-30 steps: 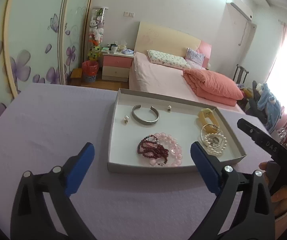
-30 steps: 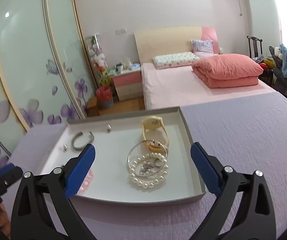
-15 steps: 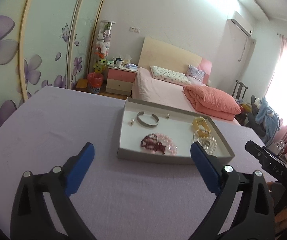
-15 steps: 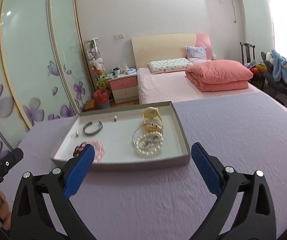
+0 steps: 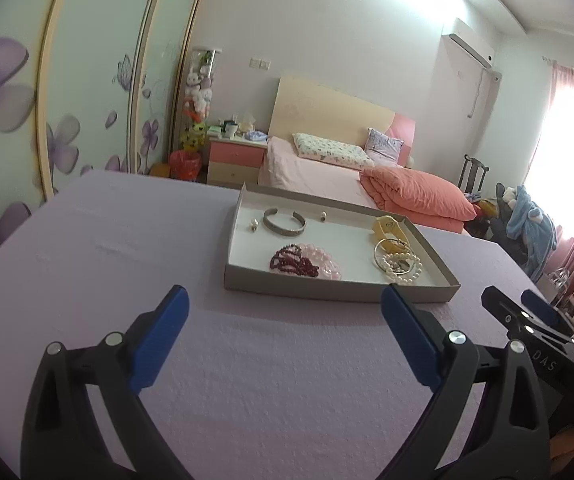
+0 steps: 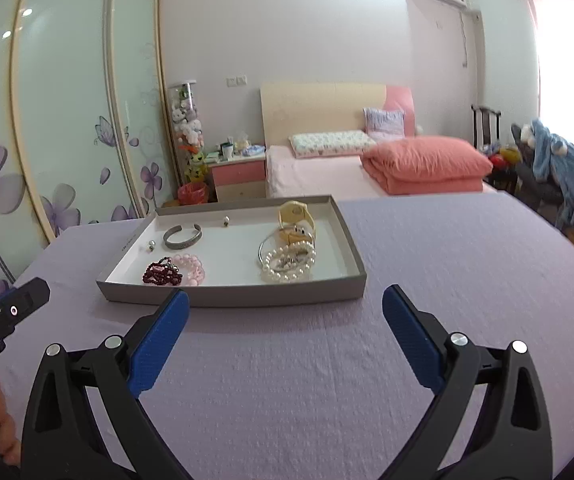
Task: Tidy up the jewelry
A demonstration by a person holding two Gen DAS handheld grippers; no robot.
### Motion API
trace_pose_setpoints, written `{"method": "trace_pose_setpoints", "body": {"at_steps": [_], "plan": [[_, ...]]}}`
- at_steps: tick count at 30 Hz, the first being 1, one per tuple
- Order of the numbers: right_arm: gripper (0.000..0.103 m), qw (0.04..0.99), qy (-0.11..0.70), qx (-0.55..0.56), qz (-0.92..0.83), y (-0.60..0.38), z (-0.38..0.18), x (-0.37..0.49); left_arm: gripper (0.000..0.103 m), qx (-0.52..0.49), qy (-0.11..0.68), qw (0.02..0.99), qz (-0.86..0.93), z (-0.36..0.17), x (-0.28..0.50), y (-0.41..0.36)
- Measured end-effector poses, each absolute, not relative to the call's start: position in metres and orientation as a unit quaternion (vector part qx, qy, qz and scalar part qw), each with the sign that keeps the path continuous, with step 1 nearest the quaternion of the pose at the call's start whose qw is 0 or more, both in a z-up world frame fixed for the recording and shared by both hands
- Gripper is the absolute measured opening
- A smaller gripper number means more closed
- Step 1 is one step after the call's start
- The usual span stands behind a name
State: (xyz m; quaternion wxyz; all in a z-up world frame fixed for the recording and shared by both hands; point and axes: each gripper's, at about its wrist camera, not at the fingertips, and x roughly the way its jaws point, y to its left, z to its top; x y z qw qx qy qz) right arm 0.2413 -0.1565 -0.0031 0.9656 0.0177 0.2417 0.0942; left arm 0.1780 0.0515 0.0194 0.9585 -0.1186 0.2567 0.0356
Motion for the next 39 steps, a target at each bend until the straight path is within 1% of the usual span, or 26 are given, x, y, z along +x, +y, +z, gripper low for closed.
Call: {"method": "trace_pose_setpoints", "body": {"at_steps": [3, 16, 23, 39], "plan": [[0.097, 0.967, 0.231, 0.016, 0.103, -0.157, -0.002, 0.236, 0.095, -0.107, 0.246, 0.963, 0.035, 0.022, 0.174, 0.049], [0.097, 0.961, 0.245, 0.023, 0.125, -0.156, -0.015, 0.226, 0.095, -0.101, 0.262, 0.959, 0.015, 0.015, 0.175, 0.043], [0.097, 0.963, 0.238, 0.030, 0.124, -0.160, -0.012, 0.223, 0.098, -0.099, 0.254, 0.962, 0.008, 0.015, 0.171, 0.038], [0.097, 0.962, 0.235, 0.033, 0.134, -0.156, -0.008, 0.221, 0.098, -0.102, 0.253, 0.962, 0.008, 0.014, 0.168, 0.039]]}}
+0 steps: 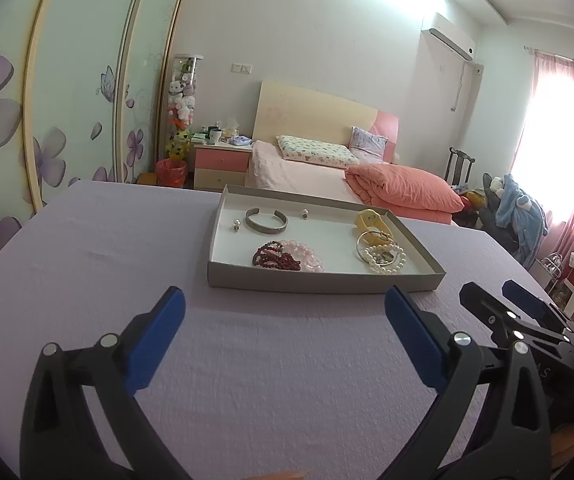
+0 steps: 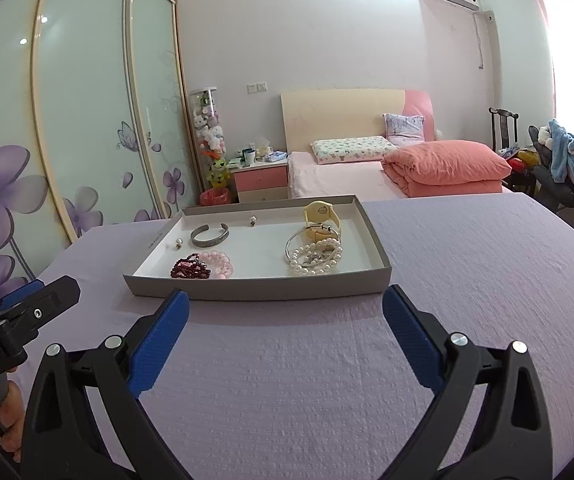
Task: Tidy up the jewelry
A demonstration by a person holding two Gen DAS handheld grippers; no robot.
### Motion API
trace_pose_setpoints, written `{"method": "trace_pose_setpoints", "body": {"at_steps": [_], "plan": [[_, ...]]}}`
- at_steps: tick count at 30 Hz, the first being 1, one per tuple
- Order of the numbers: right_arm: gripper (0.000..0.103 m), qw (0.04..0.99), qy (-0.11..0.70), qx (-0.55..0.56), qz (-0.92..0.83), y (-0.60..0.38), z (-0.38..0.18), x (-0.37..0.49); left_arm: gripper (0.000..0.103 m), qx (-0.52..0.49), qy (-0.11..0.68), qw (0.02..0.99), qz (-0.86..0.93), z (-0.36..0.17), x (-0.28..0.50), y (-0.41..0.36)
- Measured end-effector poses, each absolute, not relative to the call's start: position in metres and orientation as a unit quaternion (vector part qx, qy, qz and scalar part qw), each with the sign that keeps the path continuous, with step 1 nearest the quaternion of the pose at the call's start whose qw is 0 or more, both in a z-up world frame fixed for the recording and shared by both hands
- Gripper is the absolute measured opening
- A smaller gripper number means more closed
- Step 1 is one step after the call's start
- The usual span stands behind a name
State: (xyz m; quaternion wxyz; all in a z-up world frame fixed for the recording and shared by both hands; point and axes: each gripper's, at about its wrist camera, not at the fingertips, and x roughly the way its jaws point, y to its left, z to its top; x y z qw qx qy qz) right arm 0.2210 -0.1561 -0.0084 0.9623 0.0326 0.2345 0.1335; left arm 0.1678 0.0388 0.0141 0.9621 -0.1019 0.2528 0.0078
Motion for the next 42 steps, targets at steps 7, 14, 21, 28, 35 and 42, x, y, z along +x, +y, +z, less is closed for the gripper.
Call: {"method": "trace_pose_setpoints", "body": {"at_steps": [7, 14, 21, 28, 35, 42], "plan": [[0.097, 0.962, 0.236, 0.035, 0.135, -0.1571, -0.0081, 0.2228, 0.098, -0.099, 0.252, 0.963, 0.008, 0.0153, 0.1665, 0.0373], [0.097, 0.961, 0.237, 0.037, 0.136, -0.1578, -0.0079, 0.2237, 0.098, -0.097, 0.252, 0.963, 0.010, 0.0160, 0.1668, 0.0366], [0.097, 0.961, 0.237, 0.037, 0.136, -0.1573, -0.0083, 0.2237, 0.098, -0.096, 0.252, 0.963, 0.012, 0.0169, 0.1673, 0.0379], [0.097, 0.961, 0.237, 0.037, 0.136, -0.1571, -0.0082, 0.2235, 0.098, -0.096, 0.253, 0.963, 0.012, 0.0170, 0.1673, 0.0380], [0.097, 0.961, 0.237, 0.037, 0.137, -0.1569, -0.0082, 0.2235, 0.098, -0.097, 0.252, 0.963, 0.012, 0.0169, 0.1673, 0.0387], [0.097, 0.961, 0.236, 0.036, 0.137, -0.1555, -0.0084, 0.2227, 0.098, -0.096, 0.252, 0.963, 0.012, 0.0169, 0.1673, 0.0387]]}}
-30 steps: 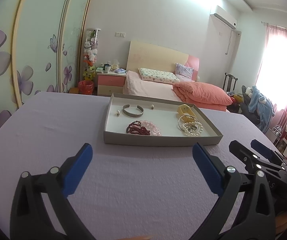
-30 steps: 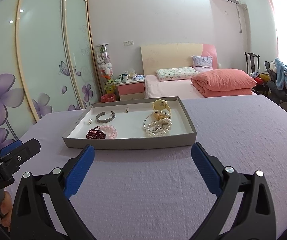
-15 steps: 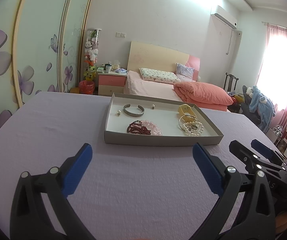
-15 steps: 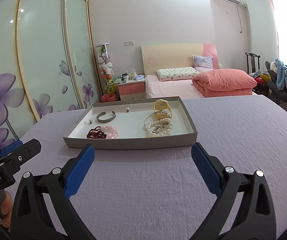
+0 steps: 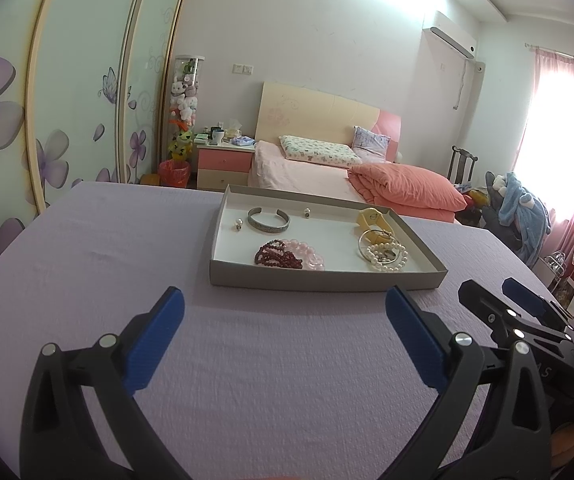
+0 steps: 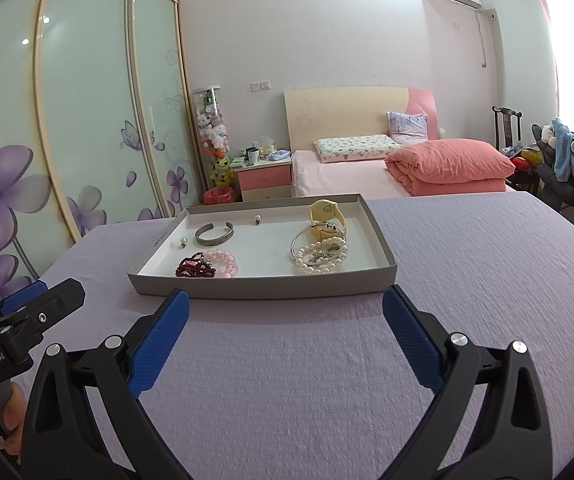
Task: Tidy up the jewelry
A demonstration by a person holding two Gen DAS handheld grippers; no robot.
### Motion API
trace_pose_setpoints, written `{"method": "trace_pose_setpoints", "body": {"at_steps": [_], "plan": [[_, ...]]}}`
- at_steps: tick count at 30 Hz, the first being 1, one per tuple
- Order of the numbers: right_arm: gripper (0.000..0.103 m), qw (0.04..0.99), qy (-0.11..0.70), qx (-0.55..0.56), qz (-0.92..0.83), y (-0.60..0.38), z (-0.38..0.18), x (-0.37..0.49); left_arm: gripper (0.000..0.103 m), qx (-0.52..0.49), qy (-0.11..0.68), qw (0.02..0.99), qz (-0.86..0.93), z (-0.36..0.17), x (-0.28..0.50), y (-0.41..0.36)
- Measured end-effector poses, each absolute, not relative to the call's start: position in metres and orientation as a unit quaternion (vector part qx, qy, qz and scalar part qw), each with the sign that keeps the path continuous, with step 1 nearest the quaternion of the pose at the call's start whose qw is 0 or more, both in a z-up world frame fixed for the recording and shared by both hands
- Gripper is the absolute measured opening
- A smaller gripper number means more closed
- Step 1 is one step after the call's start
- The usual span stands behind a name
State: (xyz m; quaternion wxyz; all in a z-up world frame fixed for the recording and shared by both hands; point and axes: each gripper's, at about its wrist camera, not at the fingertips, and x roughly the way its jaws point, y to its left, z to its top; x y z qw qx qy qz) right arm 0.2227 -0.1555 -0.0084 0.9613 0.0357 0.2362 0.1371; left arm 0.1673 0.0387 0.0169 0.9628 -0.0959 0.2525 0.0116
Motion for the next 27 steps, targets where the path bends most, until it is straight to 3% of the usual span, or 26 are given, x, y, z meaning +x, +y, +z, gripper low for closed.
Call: {"method": "trace_pose_setpoints", "body": {"at_steps": [27], "plan": [[0.097, 0.961, 0.237, 0.036, 0.138, -0.1517, -0.0084, 0.2236, 0.099, -0.095, 0.255, 0.962, 0.011, 0.0148, 0.1674, 0.0375]]}}
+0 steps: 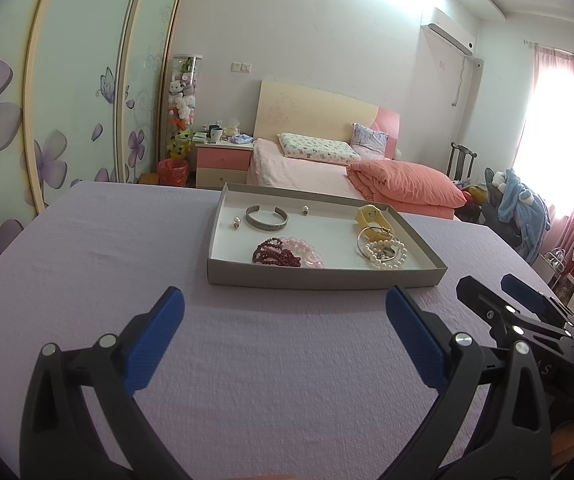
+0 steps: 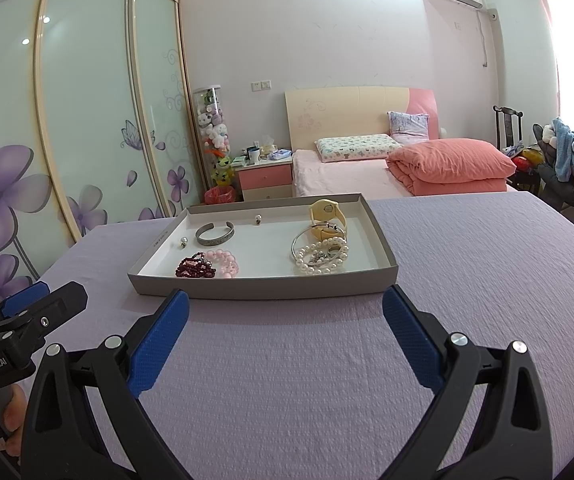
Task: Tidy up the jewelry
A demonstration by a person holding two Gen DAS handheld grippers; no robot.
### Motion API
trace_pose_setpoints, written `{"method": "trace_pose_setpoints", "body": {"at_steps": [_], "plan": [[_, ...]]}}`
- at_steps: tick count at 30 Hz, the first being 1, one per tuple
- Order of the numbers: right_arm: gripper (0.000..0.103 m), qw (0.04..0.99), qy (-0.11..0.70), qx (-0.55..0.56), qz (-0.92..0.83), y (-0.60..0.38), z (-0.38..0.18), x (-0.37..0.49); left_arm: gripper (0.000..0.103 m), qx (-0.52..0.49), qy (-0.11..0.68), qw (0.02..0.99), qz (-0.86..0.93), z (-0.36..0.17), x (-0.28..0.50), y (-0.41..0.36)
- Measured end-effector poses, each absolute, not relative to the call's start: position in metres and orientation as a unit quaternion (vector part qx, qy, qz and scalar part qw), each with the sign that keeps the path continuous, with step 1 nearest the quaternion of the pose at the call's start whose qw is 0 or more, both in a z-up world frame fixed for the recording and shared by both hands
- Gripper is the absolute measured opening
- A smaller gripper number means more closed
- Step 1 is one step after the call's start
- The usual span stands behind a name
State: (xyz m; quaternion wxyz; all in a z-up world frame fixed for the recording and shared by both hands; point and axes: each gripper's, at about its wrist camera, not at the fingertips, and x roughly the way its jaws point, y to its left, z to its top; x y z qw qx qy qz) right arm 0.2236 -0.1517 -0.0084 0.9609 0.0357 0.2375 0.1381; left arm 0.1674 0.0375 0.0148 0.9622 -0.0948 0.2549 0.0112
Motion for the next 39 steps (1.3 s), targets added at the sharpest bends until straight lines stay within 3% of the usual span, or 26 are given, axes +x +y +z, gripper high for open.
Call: {"method": "trace_pose_setpoints", "body": {"at_steps": [39], "plan": [[0.097, 0.960, 0.239, 0.036, 0.139, -0.151, -0.008, 0.224, 0.099, -0.093, 0.261, 0.961, 0.013, 0.004, 0.168, 0.032]]}}
